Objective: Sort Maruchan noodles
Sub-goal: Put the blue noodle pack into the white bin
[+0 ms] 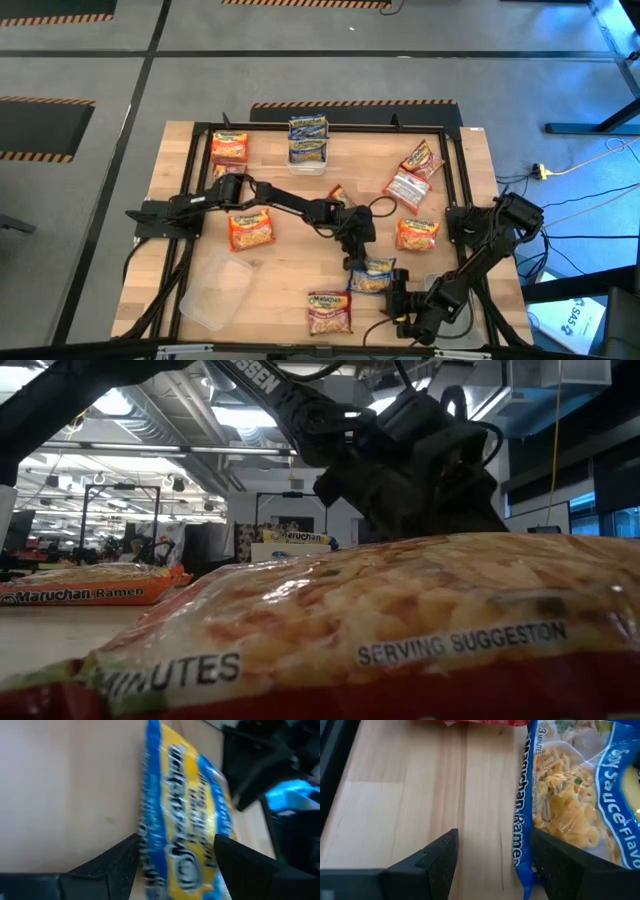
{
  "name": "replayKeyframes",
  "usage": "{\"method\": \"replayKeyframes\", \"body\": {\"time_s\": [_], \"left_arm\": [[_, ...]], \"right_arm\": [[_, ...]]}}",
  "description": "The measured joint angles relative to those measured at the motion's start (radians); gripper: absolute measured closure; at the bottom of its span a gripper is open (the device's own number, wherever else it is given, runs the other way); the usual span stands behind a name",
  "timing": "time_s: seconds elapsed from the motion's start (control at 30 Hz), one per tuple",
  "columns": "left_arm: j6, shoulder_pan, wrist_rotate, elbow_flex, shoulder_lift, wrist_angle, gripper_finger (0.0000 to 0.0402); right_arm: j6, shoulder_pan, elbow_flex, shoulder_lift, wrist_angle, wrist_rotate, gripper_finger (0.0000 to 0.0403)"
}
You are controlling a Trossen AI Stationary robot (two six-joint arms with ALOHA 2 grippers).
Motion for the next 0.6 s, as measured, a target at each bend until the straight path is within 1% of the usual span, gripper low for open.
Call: {"method": "replayKeyframes", "body": {"time_s": [0.1,0.17,0.33,0.47,0.6], "left_arm": [[-0.052,-0.006,0.065,0.0,0.0,0.012,0.0158],[-0.073,-0.015,0.075,0.0,0.0,0.014,0.016],[-0.098,-0.025,0.066,-0.001,0.0,0.025,0.0164],[-0.147,-0.026,0.033,-0.002,0.002,0.064,0.0171],[-0.157,-0.026,0.018,-0.002,0.002,0.065,0.0192]], "right_arm": [[0.003,-0.002,0.002,-0.001,-0.025,0.001,0.0164],[-0.005,-0.006,0.002,-0.002,-0.036,0.008,0.0164],[-0.036,-0.025,0.001,-0.002,-0.054,0.023,0.0164],[-0.063,-0.045,0.0,-0.002,-0.056,0.048,0.0164],[-0.065,-0.055,-0.001,-0.001,-0.06,0.052,0.0164]]}}
